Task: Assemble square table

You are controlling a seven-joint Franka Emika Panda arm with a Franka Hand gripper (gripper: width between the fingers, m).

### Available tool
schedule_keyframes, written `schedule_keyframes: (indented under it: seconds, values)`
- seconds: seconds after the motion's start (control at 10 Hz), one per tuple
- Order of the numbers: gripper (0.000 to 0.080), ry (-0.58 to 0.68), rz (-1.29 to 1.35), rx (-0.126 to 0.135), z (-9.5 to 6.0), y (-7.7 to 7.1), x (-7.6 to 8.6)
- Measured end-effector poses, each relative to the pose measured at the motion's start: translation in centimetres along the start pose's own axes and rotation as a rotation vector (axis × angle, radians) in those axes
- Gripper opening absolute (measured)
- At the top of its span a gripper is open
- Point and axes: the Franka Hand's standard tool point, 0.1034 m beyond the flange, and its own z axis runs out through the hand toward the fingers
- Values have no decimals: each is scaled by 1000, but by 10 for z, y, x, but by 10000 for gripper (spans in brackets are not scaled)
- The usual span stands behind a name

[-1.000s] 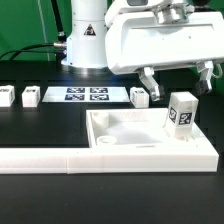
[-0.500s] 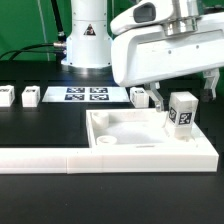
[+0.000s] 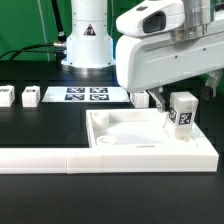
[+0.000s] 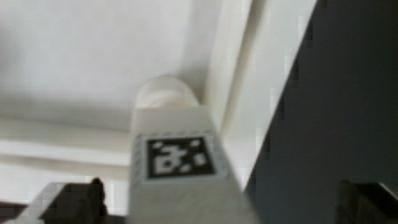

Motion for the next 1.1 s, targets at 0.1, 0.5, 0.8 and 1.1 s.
schedule_keyframes:
  seconds: [0.1, 0.5, 0.8, 1.1]
  values:
    - [649, 3, 8, -1, 1, -1, 0]
    - [649, 12, 79, -18, 1, 10, -1]
    - [649, 16, 114, -27, -1, 10, 0]
    - [526, 13, 106, -24, 1, 4, 0]
